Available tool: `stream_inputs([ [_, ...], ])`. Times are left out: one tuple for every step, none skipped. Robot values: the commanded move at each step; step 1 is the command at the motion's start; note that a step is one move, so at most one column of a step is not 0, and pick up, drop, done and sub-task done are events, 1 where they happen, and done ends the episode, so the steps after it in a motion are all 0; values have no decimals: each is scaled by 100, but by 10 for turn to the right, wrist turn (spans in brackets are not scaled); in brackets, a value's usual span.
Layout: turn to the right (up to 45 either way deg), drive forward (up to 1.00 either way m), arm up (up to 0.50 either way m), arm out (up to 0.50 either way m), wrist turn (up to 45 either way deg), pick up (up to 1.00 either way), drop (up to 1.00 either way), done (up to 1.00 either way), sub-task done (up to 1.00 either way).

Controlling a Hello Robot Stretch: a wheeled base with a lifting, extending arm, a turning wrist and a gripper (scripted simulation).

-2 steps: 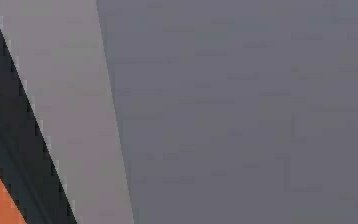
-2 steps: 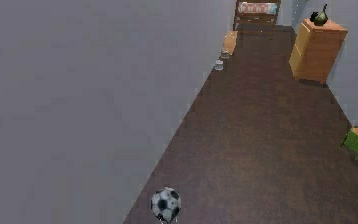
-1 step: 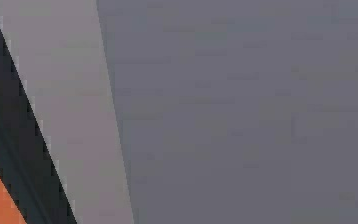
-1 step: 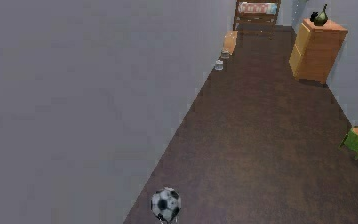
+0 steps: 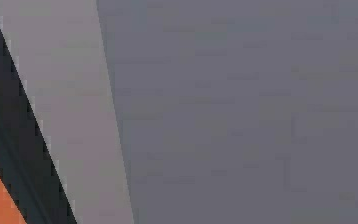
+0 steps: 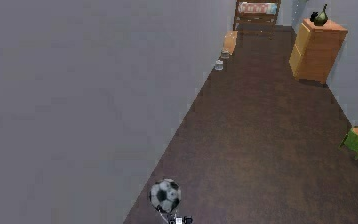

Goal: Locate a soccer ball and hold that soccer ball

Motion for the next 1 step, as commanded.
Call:
stream_inputs([
  [0,0,0,0,0,0,0,100,0],
])
